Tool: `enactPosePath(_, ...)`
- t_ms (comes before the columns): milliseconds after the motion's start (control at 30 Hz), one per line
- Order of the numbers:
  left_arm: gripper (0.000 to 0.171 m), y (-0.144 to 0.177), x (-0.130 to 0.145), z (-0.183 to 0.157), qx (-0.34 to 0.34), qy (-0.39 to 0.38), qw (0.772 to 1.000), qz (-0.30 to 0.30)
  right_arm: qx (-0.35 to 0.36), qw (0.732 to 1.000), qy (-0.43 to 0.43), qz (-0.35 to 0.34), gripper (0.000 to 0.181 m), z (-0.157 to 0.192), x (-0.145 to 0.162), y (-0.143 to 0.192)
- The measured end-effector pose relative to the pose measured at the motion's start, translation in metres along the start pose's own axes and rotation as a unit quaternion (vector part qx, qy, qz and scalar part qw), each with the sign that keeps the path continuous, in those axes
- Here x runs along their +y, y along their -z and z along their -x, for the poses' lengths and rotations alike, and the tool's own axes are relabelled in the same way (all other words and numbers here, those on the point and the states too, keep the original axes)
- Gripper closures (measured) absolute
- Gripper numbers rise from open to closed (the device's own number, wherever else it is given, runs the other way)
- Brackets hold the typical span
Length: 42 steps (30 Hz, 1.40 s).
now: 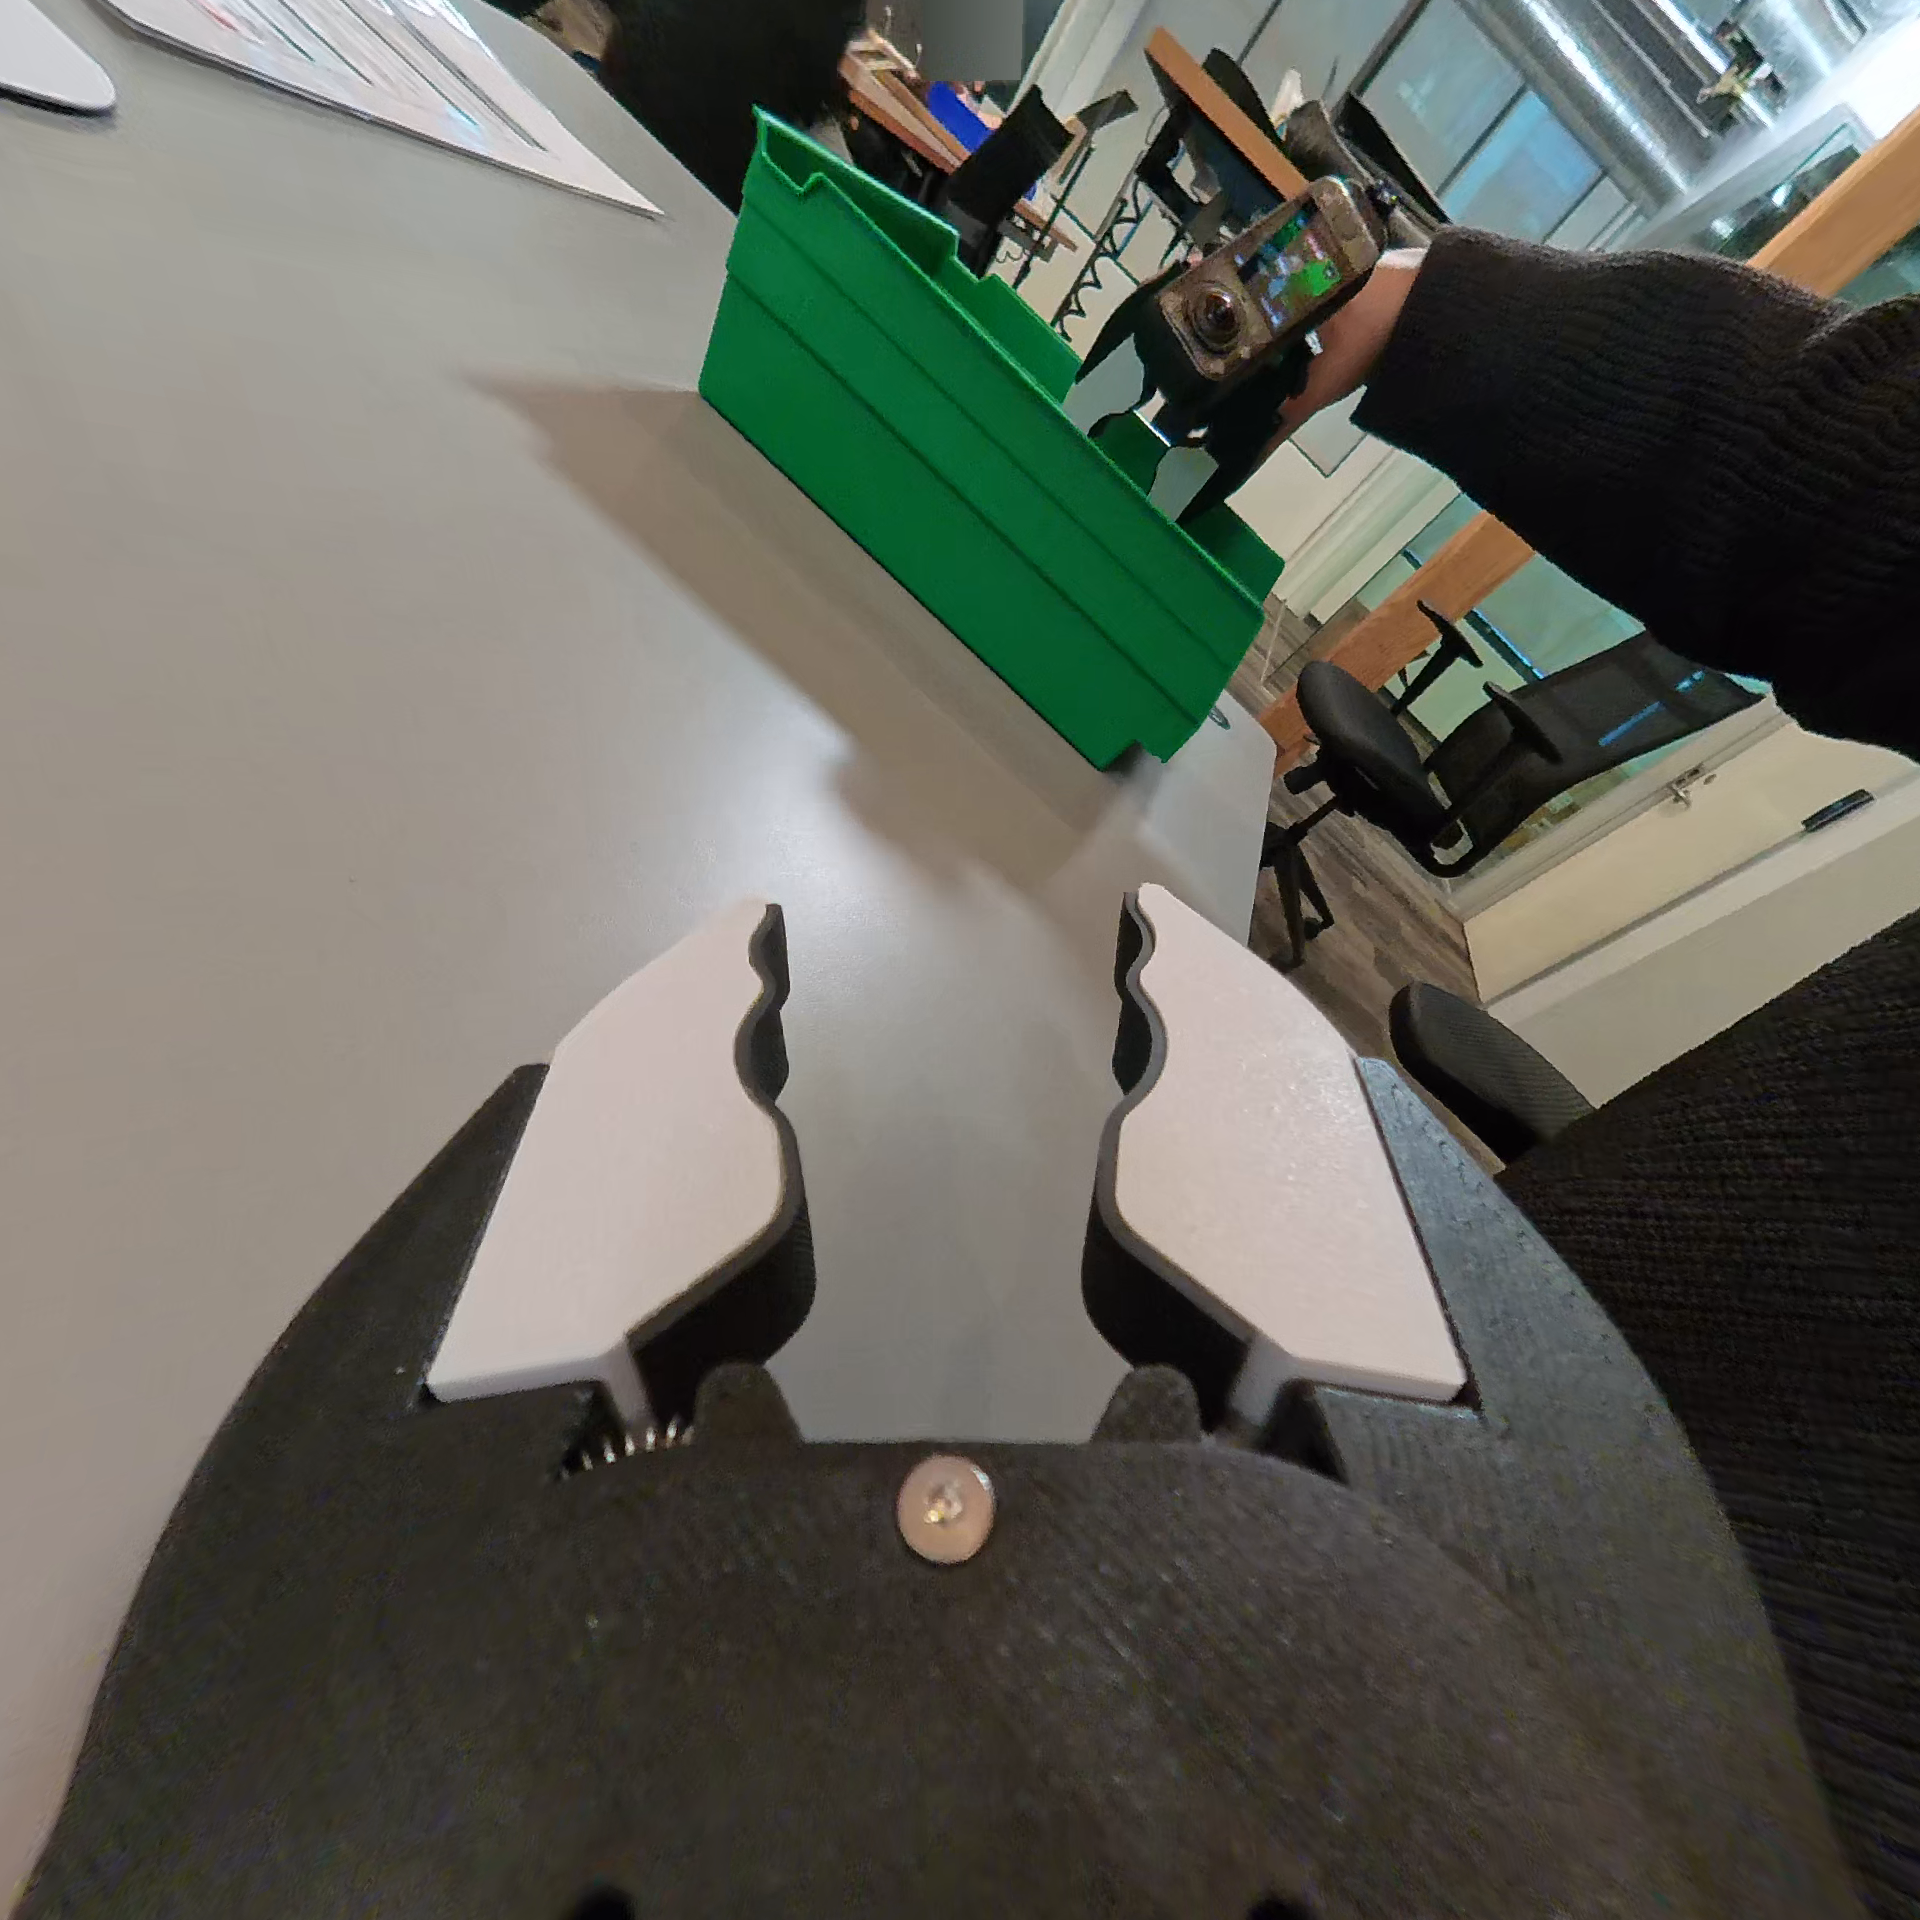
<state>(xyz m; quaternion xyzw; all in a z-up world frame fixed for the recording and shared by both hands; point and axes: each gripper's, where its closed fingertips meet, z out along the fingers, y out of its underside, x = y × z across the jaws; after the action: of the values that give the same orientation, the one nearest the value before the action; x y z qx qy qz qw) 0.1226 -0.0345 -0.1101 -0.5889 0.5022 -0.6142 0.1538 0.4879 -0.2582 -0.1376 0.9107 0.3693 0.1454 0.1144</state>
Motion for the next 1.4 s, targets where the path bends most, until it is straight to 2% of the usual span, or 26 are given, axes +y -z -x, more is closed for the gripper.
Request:
enactPosePath(267,0.111,0.002,-0.002,0.007,0.004,0.036,0.999,-0.007,-0.007,1.000,0.006,-0.007,0.124,0.000,0.000,0.000)
enactPosePath(600,0.113,0.001,-0.001,0.007,0.006,0.039,0.999,-0.004,0.022,0.999,0.037,0.003,0.126,-0.004,-0.001,0.001)
enactPosePath(967,0.113,0.001,-0.001,0.006,0.006,0.040,0.999,-0.003,0.007,1.000,0.001,-0.021,0.127,-0.001,-0.004,0.008)
enactPosePath(1400,0.113,0.000,0.000,0.005,0.006,0.038,0.999,-0.001,0.011,1.000,-0.003,-0.019,0.127,-0.004,-0.005,0.007)
